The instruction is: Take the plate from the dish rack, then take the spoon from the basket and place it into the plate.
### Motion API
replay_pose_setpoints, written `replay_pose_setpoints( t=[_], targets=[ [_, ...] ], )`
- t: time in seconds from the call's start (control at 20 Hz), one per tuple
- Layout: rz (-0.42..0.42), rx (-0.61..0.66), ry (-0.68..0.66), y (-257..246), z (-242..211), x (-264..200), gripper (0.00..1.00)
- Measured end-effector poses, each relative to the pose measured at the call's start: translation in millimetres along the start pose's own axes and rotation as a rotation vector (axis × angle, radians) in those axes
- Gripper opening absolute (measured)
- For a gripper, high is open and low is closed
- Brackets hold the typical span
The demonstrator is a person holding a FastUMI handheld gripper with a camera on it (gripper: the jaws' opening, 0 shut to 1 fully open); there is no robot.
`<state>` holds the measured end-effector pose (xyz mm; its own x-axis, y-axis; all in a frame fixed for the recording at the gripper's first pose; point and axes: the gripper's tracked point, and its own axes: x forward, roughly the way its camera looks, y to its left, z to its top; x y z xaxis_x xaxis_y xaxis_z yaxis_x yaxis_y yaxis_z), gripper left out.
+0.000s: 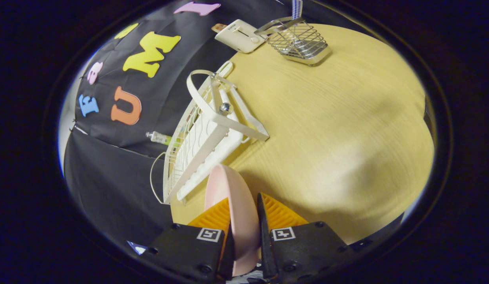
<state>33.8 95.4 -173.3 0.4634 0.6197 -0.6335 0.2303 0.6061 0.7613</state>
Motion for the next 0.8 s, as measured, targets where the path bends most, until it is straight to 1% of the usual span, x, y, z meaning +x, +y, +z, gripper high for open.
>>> replay_pose_setpoints(
  t=[0.15,0.3,0.4,0.45,0.5,0.6,0.7,0.75,0.8],
  targets=[
    [-0.005,-0.019,-0.008,-0.5,5.4,1.0,0.36],
    [-0.01,-0.025,-0.023,-1.4,13.4,-2.8,0.45],
    [-0.008,-0.035,-0.035,-2.5,16.4,-5.0,0.49],
    [-0.009,-0.047,-0.039,-2.9,17.3,-7.3,0.49],
    [-0.012,-0.071,-0.051,-2.7,17.0,-10.0,0.49],
    [-0.026,-0.166,-0.104,-2.5,21.1,-19.9,0.55],
    [-0.046,-0.285,-0.194,-1.6,31.9,-37.1,0.67],
    [-0.068,-0.345,-0.252,-2.4,40.4,-47.3,0.77],
    [-0.089,-0.404,-0.313,-3.7,47.5,-58.8,0.83]
  ],
)
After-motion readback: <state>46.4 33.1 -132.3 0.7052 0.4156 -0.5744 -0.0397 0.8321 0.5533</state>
